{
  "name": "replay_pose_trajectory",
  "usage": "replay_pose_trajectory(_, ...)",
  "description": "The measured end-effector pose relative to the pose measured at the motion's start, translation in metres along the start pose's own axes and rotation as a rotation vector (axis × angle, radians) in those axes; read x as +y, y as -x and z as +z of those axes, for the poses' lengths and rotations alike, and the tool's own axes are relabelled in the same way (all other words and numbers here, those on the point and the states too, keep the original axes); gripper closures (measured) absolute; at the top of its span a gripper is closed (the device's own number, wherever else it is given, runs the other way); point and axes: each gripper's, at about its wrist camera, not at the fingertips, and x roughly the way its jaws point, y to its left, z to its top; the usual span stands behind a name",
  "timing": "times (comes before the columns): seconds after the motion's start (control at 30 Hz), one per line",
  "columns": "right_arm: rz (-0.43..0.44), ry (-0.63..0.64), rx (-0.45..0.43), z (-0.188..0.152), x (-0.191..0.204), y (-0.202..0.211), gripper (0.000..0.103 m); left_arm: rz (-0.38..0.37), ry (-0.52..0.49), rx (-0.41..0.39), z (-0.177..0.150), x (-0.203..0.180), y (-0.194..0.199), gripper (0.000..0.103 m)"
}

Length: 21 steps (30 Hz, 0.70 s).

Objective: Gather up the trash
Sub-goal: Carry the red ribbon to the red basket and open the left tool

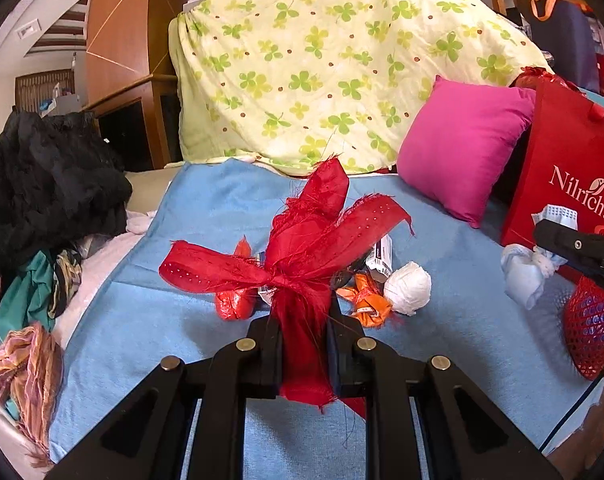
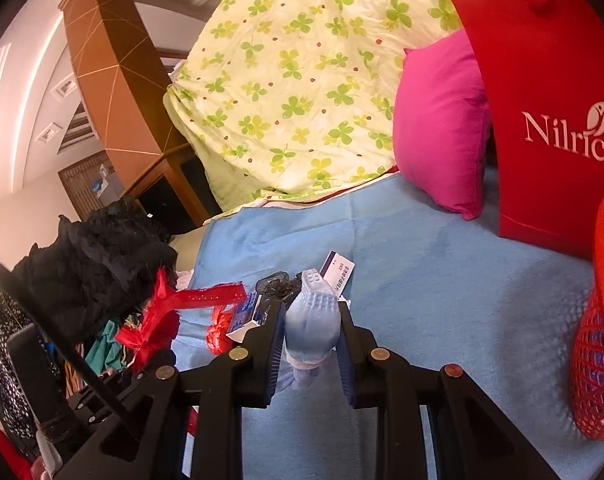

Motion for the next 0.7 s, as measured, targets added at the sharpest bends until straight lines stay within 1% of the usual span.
replay_pose_trajectory(0.27, -0.001, 0.001, -0.025, 0.004, -0.004, 0.007, 0.077, 0.008, -0.028, -0.020, 0.000, -0.008, 0.006, 0.085)
replay_pose_trajectory(0.7, -0.021, -0.012, -0.038, 0.007, -0.014, 0.018, 0.077, 0.003, -0.085, -0.018, -0.004, -0.028, 0.005, 0.084)
